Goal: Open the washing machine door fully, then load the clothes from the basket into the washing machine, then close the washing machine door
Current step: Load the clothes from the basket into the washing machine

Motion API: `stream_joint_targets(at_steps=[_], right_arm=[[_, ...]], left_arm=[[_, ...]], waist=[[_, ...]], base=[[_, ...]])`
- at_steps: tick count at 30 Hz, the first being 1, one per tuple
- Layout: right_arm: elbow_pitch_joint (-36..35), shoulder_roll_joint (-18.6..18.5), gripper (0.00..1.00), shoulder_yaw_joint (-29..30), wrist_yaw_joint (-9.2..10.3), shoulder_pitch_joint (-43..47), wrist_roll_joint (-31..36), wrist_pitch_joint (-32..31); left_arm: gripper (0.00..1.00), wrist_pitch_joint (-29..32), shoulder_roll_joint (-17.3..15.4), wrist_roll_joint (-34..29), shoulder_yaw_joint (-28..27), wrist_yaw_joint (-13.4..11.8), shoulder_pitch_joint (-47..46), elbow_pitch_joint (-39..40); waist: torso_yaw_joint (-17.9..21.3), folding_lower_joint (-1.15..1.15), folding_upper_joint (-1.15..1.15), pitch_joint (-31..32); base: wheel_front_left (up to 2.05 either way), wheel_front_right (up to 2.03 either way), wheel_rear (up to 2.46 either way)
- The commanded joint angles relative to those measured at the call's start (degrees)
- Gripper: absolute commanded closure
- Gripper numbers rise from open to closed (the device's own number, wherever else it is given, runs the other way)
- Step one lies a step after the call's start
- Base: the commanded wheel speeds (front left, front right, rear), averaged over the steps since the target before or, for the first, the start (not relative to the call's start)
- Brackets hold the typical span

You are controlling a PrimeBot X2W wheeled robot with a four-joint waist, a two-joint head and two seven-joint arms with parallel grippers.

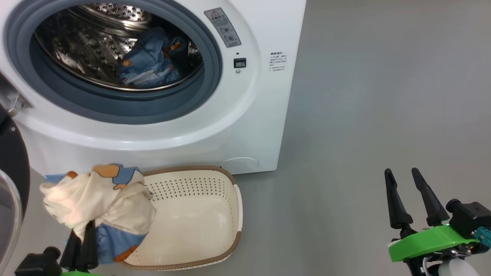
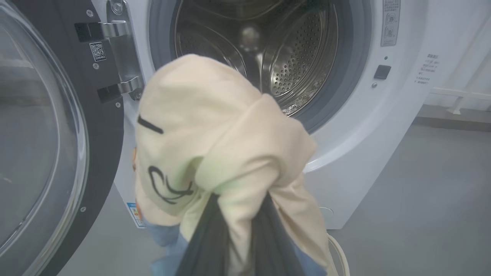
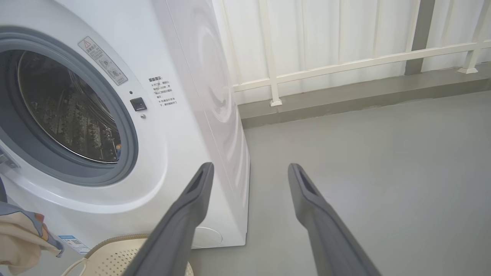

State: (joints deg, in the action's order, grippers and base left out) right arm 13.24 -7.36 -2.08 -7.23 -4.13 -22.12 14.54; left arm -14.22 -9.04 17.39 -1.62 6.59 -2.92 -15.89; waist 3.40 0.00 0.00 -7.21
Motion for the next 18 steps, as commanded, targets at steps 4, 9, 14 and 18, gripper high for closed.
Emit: stream_joint_targets(at_steps=[4,9,14,18], right_arm=[[-1.79,-0.52,0.00,-0.88,-0.25,0.04,-0.18,0.46],[-2.09,-0.33,0.00,-0.88,-0.25,-0.73,-0.12,0.46],[-2.29,0.24,0.00,-0.95,-0.25,-2.21,0.06,0.46],[-2.37,1.11,0.00,-1.42,-0.25,-4.56,0.32,0.46]], left_arm=[[1.00,-0.78,0.18,-1.29,-3.17,0.38,0.04,3.12],[1.00,-0.78,0.80,-1.67,-3.89,0.59,-1.33,3.53],[1.00,-0.78,0.76,-1.57,-4.47,0.75,-4.79,3.57],[1.00,-0.78,-0.10,-1.60,-5.20,0.82,-10.33,3.13]], waist=[[-0.05,0.00,0.00,-0.76],[0.17,0.00,0.00,-2.58],[0.65,0.00,0.00,-5.74],[1.74,0.00,0.00,-9.60]], base=[[0.00,0.00,0.00],[0.00,0.00,0.00],[0.00,0.00,0.00],[0.00,0.00,0.00]])
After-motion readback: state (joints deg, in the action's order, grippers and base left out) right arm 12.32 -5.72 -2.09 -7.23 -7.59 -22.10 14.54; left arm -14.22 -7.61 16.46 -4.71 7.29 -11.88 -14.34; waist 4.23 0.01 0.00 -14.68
